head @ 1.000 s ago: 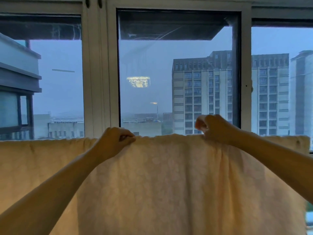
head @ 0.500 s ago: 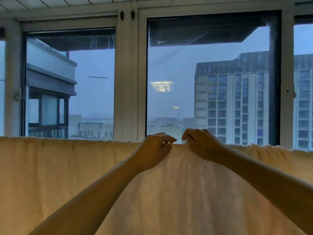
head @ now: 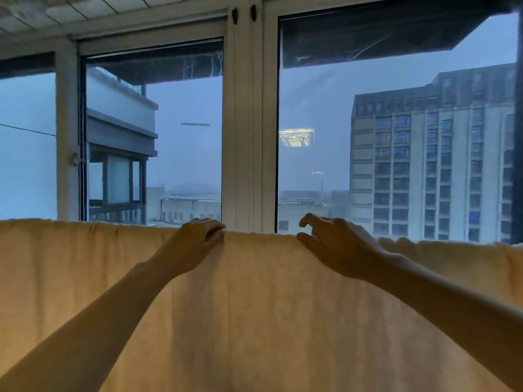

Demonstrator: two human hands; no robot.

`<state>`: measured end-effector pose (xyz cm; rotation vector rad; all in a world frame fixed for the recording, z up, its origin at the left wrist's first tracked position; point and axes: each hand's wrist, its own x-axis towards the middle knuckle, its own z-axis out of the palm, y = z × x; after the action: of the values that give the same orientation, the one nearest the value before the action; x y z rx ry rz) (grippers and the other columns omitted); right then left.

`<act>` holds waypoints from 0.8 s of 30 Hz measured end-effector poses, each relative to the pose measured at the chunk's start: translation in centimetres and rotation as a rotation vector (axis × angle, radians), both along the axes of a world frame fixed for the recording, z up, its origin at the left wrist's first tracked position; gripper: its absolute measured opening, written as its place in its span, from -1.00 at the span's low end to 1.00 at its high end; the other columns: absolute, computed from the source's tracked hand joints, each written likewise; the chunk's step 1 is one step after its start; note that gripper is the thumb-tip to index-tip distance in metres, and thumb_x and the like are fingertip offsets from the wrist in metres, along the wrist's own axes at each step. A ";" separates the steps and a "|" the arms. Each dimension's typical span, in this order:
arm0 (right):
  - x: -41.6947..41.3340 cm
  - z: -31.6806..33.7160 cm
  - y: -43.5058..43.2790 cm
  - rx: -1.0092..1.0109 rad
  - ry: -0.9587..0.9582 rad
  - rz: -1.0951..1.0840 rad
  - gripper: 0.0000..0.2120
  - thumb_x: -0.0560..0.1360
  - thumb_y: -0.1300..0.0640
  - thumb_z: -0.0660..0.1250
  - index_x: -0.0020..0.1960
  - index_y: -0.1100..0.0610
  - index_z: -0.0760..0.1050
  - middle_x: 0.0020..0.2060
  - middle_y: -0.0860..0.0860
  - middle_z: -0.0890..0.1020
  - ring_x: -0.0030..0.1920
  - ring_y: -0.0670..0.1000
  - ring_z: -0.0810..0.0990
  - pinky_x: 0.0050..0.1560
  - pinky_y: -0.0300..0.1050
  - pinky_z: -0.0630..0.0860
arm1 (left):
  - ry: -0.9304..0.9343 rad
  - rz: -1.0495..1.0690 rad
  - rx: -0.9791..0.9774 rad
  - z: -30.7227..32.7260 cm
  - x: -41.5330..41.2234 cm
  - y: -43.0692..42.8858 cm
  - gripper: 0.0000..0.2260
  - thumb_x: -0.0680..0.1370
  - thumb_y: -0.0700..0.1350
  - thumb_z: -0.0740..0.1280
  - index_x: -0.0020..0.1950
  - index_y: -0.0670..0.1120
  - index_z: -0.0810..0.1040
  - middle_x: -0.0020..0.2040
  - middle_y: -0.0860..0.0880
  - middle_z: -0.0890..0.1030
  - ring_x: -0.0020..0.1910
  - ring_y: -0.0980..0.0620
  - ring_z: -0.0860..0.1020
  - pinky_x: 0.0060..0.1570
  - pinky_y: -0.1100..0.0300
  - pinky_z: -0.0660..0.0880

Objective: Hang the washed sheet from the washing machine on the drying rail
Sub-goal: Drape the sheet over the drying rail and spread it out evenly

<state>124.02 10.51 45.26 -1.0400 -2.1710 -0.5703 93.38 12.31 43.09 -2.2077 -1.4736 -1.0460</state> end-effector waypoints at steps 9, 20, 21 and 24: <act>-7.7 -0.3 0.9 -0.008 0.036 -0.027 -0.67 0.60 -0.12 0.07 0.20 0.03 0.44 0.00 -0.05 0.62 -0.14 -0.09 0.61 -0.05 -0.14 0.59 | -0.002 -0.013 -0.013 -0.4 -8.0 1.7 -0.71 0.62 0.01 0.10 0.19 -0.03 0.55 0.07 0.03 0.60 0.03 0.09 0.51 0.11 0.18 0.44; -14.9 -1.2 1.1 -0.040 0.095 -0.079 -0.84 0.59 0.07 0.20 -0.01 0.13 0.50 -0.17 -0.03 0.57 -0.22 -0.11 0.54 -0.17 -0.29 0.47 | -0.011 -0.117 0.134 -1.1 -16.1 3.1 -0.79 0.59 -0.10 0.24 0.18 -0.06 0.57 0.03 0.14 0.51 -0.02 0.17 0.48 -0.01 0.47 0.32; -15.0 -1.1 1.1 -0.041 0.110 -0.078 -0.85 0.58 0.08 0.23 -0.01 0.13 0.52 -0.16 -0.03 0.59 -0.21 -0.11 0.55 -0.17 -0.30 0.47 | -0.023 -0.108 0.158 -1.2 -16.4 3.2 -0.80 0.57 -0.11 0.26 0.16 -0.07 0.58 0.02 0.14 0.50 -0.04 0.18 0.47 -0.04 0.51 0.31; -15.0 -1.1 1.0 -0.013 0.148 -0.101 -0.90 0.56 0.12 0.27 -0.03 0.12 0.54 -0.15 -0.03 0.62 -0.20 -0.10 0.58 -0.20 -0.34 0.46 | -0.061 -0.119 0.232 -1.4 -17.0 3.2 -0.83 0.53 -0.17 0.35 0.10 -0.12 0.62 -0.04 0.09 0.54 -0.14 0.24 0.46 -0.08 0.59 0.34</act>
<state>109.02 11.53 44.20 -1.1665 -2.0048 -0.5086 76.43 15.56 41.67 -2.1354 -1.1880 -1.2627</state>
